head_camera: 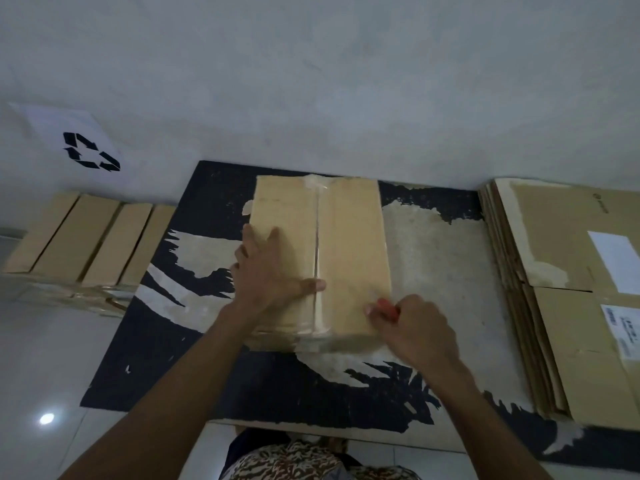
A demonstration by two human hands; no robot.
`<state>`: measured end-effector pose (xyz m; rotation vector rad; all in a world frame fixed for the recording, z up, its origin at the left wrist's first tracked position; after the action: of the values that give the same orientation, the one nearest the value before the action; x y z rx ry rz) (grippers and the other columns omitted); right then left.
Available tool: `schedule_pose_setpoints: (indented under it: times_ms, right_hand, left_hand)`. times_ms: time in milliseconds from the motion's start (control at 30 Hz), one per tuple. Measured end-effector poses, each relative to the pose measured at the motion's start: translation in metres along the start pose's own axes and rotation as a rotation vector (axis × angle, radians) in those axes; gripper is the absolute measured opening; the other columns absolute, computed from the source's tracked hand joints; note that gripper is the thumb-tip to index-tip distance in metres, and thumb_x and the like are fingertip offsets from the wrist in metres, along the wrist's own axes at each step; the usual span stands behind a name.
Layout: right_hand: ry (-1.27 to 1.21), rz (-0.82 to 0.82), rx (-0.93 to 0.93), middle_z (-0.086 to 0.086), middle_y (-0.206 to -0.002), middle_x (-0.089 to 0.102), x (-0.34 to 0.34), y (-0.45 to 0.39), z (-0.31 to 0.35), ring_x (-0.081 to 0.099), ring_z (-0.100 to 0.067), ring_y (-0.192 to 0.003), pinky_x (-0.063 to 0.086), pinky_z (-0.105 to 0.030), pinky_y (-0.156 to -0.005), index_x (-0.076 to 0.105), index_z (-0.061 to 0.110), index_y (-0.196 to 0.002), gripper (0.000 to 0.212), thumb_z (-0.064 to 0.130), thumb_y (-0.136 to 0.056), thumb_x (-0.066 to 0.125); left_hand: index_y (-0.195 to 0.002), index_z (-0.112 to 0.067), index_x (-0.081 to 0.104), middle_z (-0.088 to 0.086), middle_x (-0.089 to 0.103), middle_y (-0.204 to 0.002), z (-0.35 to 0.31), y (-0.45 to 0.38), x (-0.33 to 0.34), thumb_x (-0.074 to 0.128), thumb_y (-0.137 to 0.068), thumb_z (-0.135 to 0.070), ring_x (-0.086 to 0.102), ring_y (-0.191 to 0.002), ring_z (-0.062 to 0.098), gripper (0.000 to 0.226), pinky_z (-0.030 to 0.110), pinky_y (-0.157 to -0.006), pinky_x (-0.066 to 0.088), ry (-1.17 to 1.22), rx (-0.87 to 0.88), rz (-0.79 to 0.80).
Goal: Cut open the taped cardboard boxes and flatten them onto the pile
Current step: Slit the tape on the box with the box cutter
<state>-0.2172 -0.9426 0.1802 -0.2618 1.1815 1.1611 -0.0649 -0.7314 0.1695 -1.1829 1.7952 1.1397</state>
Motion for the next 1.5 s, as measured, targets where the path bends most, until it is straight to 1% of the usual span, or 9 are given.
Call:
schedule_pose_setpoints:
  times_ms: [200, 333, 467, 600, 767, 967, 1233, 1367, 1500]
  right_hand:
    - [-0.207, 0.454, -0.241, 0.014, -0.044, 0.047, 0.051, 0.056, 0.034, 0.043, -0.002, -0.044, 0.038, -0.024, -0.053, 0.052, 0.026, -0.052, 0.044, 0.040, -0.090, 0.068]
    - [-0.254, 0.072, -0.110, 0.010, -0.072, 0.063, -0.008, 0.018, 0.014, 0.058, -0.003, -0.063, 0.049, -0.021, -0.062, 0.068, 0.026, -0.083, 0.012, 0.035, -0.091, 0.068]
    - [-0.068, -0.298, -0.026, 0.001, -0.104, 0.063, -0.069, -0.035, -0.005, 0.062, -0.016, -0.089, 0.048, -0.029, -0.073, 0.061, 0.020, -0.123, 0.045, 0.047, -0.088, 0.068]
    - [0.013, -0.206, 0.036, -0.007, -0.140, 0.051, -0.067, -0.080, -0.014, 0.051, -0.031, -0.128, 0.041, -0.047, -0.103, 0.043, 0.022, -0.144, 0.071, 0.057, -0.086, 0.064]
    - [-0.091, -0.211, -0.009, -0.002, -0.094, 0.063, -0.054, -0.080, -0.020, 0.064, -0.025, -0.090, 0.050, -0.036, -0.080, 0.062, 0.014, -0.111, 0.050, 0.056, -0.084, 0.066]
    - [0.075, -0.114, 0.147, -0.001, -0.086, 0.061, -0.033, -0.007, -0.046, 0.063, -0.019, -0.076, 0.057, -0.038, -0.076, 0.056, 0.018, -0.097, 0.064, 0.079, -0.076, 0.057]
    - [-0.133, 0.084, 0.022, -0.001, -0.077, 0.065, -0.013, 0.051, -0.036, 0.065, -0.017, -0.068, 0.057, -0.037, -0.065, 0.063, 0.022, -0.084, 0.036, 0.058, -0.084, 0.066]
    - [-0.180, -0.025, 0.084, 0.000, -0.086, 0.067, -0.043, 0.014, -0.040, 0.065, -0.015, -0.075, 0.051, -0.027, -0.063, 0.064, 0.018, -0.100, 0.033, 0.050, -0.089, 0.065]
    - [-0.350, -0.228, 0.074, -0.004, -0.129, 0.060, -0.065, -0.053, -0.037, 0.059, -0.023, -0.114, 0.047, -0.040, -0.096, 0.048, 0.020, -0.134, 0.066, 0.052, -0.082, 0.072]
  left_hand:
    - [-0.155, -0.040, -0.006, 0.000, -0.026, -0.162, -0.017, -0.030, -0.022, 0.087, -0.063, -0.054, -0.013, -0.150, 0.037, 0.132, 0.072, -0.113, -0.004, -0.297, 0.281, 0.354]
    - [-0.155, -0.038, -0.004, 0.000, -0.018, -0.163, -0.021, -0.035, -0.016, 0.088, -0.062, -0.054, -0.011, -0.151, 0.035, 0.131, 0.070, -0.115, -0.002, -0.330, 0.311, 0.326]
    - [-0.152, -0.025, 0.021, 0.010, 0.022, -0.159, 0.012, -0.003, -0.045, 0.087, -0.049, -0.067, 0.024, -0.145, 0.037, 0.129, 0.062, -0.111, 0.031, -0.116, 0.035, -0.041]
    - [-0.140, -0.018, 0.026, 0.017, 0.030, -0.139, 0.056, 0.064, -0.034, 0.076, -0.062, -0.073, 0.042, -0.124, 0.042, 0.108, 0.058, -0.092, 0.047, 0.143, -0.298, -0.329]
    - [-0.151, -0.023, 0.002, 0.018, 0.038, -0.146, 0.062, 0.074, 0.002, 0.072, -0.084, -0.053, 0.047, -0.125, 0.043, 0.101, 0.052, -0.101, 0.046, 0.617, -0.221, -0.127]
    - [-0.145, -0.032, 0.030, -0.003, 0.049, -0.136, 0.047, 0.033, -0.025, 0.087, -0.044, -0.057, 0.052, -0.123, 0.025, 0.119, 0.054, -0.100, 0.047, 0.559, -0.017, 0.081]
    - [-0.152, -0.021, 0.030, 0.009, 0.044, -0.150, 0.027, -0.014, -0.053, 0.093, -0.061, -0.035, 0.044, -0.135, 0.034, 0.111, 0.056, -0.108, 0.039, 0.293, 0.070, -0.088]
    - [-0.153, -0.013, 0.019, 0.021, 0.025, -0.154, 0.053, 0.027, -0.046, 0.076, -0.076, -0.059, 0.037, -0.136, 0.044, 0.106, 0.060, -0.102, 0.040, 0.264, -0.250, -0.300]
    - [-0.145, -0.027, 0.012, 0.015, 0.037, -0.145, 0.063, 0.070, 0.005, 0.072, -0.070, -0.072, 0.056, -0.117, 0.042, 0.107, 0.054, -0.087, 0.055, 0.614, -0.344, -0.059]
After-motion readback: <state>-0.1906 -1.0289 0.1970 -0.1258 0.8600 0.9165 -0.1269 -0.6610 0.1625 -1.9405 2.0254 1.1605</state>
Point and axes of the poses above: each hand's wrist, its own y-axis away from the middle knuckle, its own x-axis out of the palm, z = x × y, the point moved 8 cm from there along -y, towards the middle knuckle
